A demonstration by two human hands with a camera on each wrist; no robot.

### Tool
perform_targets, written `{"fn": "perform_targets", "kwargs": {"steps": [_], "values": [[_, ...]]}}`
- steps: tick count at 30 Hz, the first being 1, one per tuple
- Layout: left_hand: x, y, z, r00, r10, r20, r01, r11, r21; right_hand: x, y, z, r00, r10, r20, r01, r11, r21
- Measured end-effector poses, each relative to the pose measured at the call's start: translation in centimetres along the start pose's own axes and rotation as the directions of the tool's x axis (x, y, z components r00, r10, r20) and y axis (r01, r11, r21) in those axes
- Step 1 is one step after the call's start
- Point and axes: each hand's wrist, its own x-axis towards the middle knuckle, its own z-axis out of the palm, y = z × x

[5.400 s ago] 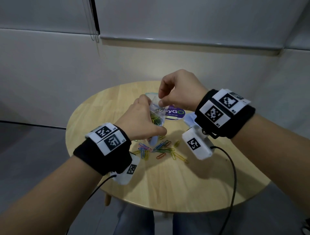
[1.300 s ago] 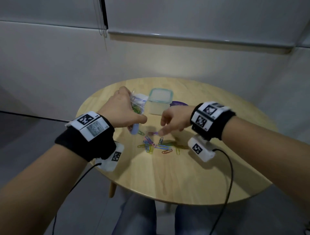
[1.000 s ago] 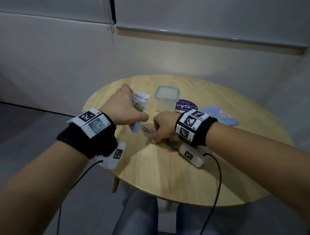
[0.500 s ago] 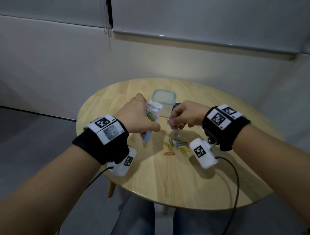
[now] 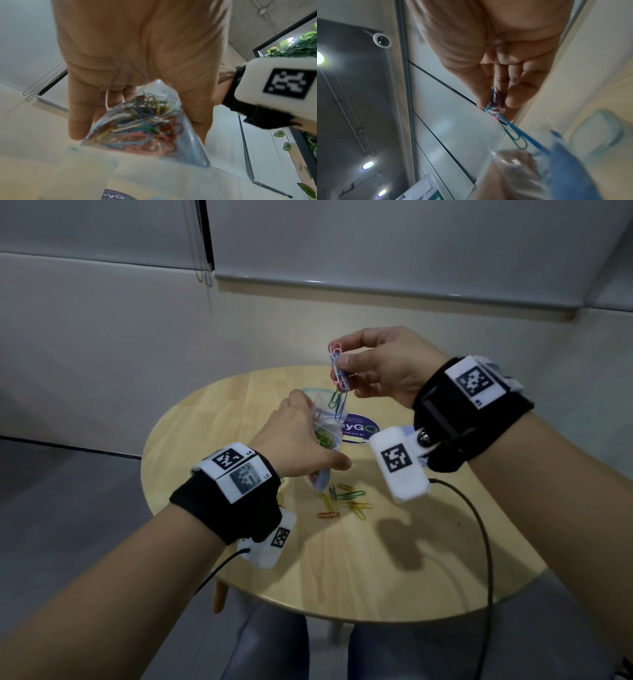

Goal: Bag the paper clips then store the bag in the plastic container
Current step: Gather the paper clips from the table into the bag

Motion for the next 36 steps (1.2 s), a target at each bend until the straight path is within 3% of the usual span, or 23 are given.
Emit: {"fn": "perform_targets", "kwargs": {"steps": [3, 9, 13, 17, 22, 26, 30, 32, 36], "values": [[-0.1, 0.3, -0.1, 0.999, 0.019, -0.043, -0.02, 1.0, -0.021, -0.1, 1.6, 0.8, 0.996, -0.078, -0.053, 0.079, 0.997, 0.019], [0.1, 0.3, -0.2, 0.997, -0.009, -0.076, 0.004, 0.998, -0.064, -0.6, 3.4, 1.0, 0.963, -0.266, -0.047, 0.251, 0.945, -0.209], [0.2, 0.2, -0.3, 0.996, -0.01, -0.092, 0.004, 0.998, -0.067, -1.1, 3.5, 0.9, 0.958, -0.287, -0.001, 0.282, 0.943, -0.176], [0.1, 0.6, -0.2, 0.995, 0.001, -0.103, -0.008, 0.997, -0.073, -1.2, 4.5, 1.7, 0.93, -0.35, -0.113, 0.346, 0.936, -0.056], [0.1, 0.3, -0.1, 0.993, 0.007, -0.122, -0.019, 0.995, -0.095, -1.6, 5.4, 2.2, 0.963, -0.26, -0.077, 0.249, 0.96, -0.127], [0.3, 0.0, 0.0, 0.991, -0.007, -0.136, 0.0, 0.998, -0.055, -2.3, 5.4, 2.2, 0.961, -0.272, -0.054, 0.219, 0.862, -0.457], [0.2, 0.2, 0.0, 0.988, -0.034, -0.151, 0.025, 0.998, -0.058, -3.2, 4.8, 2.4, 0.987, -0.159, 0.027, 0.158, 0.927, -0.339], [-0.1, 0.4, 0.1, 0.989, -0.029, -0.144, 0.022, 0.999, -0.047, -2.8, 4.8, 2.3, 0.993, -0.117, 0.0, 0.115, 0.969, -0.218], [-0.5, 0.1, -1.0, 0.997, -0.011, -0.075, 0.002, 0.993, -0.118, -1.6, 4.6, 1.1, 0.988, -0.153, -0.022, 0.146, 0.972, -0.183]]}}
